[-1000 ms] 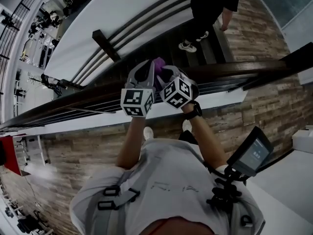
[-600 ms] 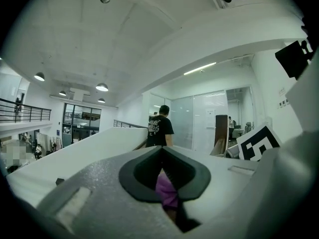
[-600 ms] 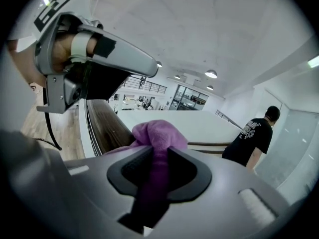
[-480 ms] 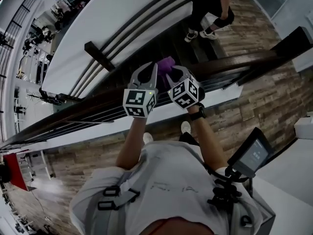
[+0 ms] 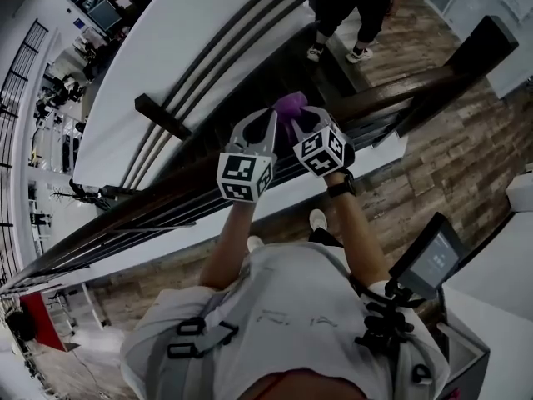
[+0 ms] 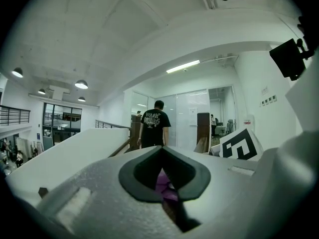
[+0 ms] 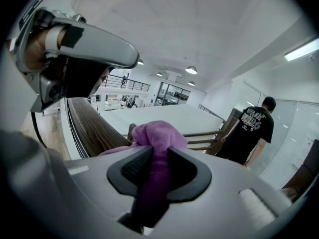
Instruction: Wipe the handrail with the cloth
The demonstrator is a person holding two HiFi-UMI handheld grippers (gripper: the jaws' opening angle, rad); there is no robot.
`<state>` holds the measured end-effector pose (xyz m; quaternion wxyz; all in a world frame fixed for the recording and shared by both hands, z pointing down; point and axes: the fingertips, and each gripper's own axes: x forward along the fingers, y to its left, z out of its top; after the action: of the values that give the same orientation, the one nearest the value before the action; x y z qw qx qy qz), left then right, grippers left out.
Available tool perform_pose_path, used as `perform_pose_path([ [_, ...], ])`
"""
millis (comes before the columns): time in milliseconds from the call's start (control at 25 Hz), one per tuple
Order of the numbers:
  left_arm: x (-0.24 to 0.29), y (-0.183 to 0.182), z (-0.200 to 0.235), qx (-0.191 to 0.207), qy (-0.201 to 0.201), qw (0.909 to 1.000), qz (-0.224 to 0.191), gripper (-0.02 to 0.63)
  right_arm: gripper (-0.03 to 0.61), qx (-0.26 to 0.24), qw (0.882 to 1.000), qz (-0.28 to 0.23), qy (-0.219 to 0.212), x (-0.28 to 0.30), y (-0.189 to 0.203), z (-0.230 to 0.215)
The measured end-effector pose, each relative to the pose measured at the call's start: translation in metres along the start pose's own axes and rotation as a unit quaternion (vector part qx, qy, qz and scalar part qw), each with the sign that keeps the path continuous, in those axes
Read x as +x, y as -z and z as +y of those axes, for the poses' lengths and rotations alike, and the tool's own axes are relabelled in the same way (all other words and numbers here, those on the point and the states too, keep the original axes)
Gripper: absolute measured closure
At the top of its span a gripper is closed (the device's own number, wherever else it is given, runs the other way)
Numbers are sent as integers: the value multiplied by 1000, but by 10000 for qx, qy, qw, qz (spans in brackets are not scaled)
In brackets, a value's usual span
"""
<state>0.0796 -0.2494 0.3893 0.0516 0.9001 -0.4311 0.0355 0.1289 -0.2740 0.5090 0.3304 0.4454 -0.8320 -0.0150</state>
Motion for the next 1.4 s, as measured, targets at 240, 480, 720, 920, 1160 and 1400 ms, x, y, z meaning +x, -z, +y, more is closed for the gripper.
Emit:
perform_pose_path([
  [240, 37, 2, -28, 36, 242, 9997, 40, 615, 483, 118, 9999, -11, 55, 1, 16, -34],
  [480, 54, 2, -43, 24, 455, 9990, 48, 615, 483, 148, 9995, -10, 269, -4, 24, -54],
  [720, 79, -4, -60, 57, 681, 9977, 19, 615, 483, 326, 9968, 155, 711, -12, 48, -103],
  [920, 102, -11, -78, 80, 975, 9952, -24, 615, 483, 539, 9923, 299, 1070, -21, 68, -146],
  [1160, 131, -15, -117, 101, 1525, 9883, -10, 615, 483, 750, 9864, 395, 1408, -31, 87, -186],
  [1400, 165, -22, -164, 148, 1971, 9803, -10, 615, 483, 936, 9785, 490, 1773, -45, 120, -242],
])
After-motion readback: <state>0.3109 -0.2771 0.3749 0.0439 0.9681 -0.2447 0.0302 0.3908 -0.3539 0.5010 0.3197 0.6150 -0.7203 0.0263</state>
